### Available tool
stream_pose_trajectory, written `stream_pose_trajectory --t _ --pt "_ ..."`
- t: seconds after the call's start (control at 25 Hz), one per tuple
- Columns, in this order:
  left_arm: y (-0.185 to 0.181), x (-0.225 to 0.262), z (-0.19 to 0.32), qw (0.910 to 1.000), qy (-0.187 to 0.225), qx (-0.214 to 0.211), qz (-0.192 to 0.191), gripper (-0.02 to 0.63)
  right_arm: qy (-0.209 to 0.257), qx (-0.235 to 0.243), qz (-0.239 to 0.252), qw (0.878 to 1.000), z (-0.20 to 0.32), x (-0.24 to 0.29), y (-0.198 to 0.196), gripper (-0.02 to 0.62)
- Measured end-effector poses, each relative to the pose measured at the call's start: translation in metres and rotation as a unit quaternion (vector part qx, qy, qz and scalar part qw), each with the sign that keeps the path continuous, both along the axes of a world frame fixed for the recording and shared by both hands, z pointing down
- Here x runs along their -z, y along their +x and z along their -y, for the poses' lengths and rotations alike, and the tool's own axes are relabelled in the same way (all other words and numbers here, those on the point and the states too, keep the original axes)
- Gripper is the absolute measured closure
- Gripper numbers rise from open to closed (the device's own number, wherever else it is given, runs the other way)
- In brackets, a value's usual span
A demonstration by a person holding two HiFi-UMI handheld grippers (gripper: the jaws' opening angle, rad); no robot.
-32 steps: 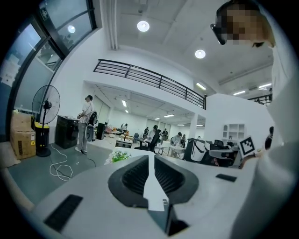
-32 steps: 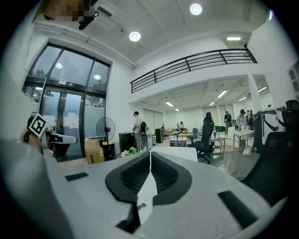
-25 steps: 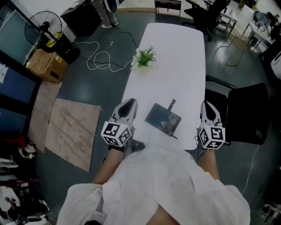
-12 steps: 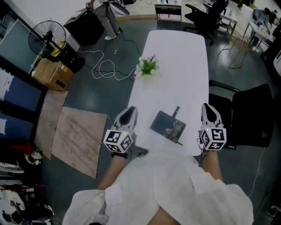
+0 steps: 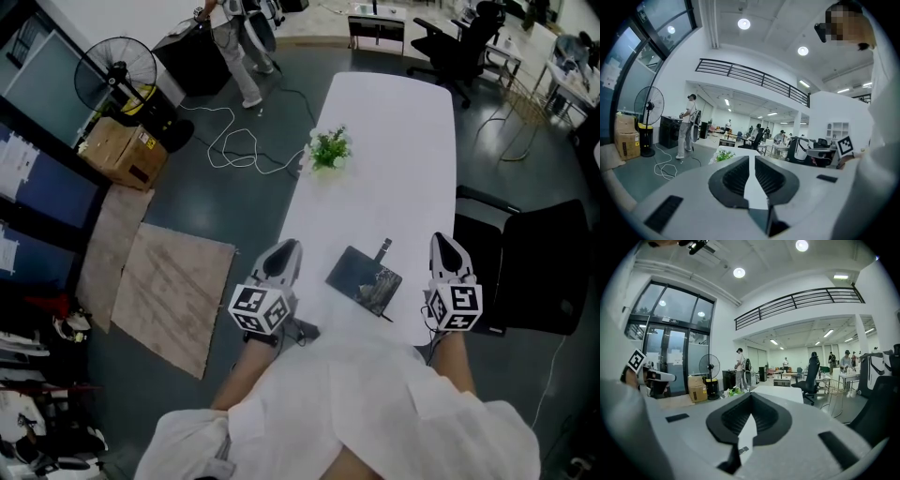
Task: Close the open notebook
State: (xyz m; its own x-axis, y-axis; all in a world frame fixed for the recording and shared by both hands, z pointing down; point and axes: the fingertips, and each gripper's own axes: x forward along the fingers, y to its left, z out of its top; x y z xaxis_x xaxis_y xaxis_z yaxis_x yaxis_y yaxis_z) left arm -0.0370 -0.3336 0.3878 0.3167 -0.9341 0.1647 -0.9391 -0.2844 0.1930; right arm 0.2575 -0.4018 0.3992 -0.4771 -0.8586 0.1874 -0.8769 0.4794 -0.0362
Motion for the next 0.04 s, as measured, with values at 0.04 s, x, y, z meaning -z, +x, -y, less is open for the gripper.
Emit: stream_pose_trajectory --t 0.04 --pt "0.0013 -0.0023 -0.0009 1.0000 -0.002 -0.001 0.000 0.572 -0.002 0.000 0.000 1.000 -0.0005 -0.0021 0.0007 0.594"
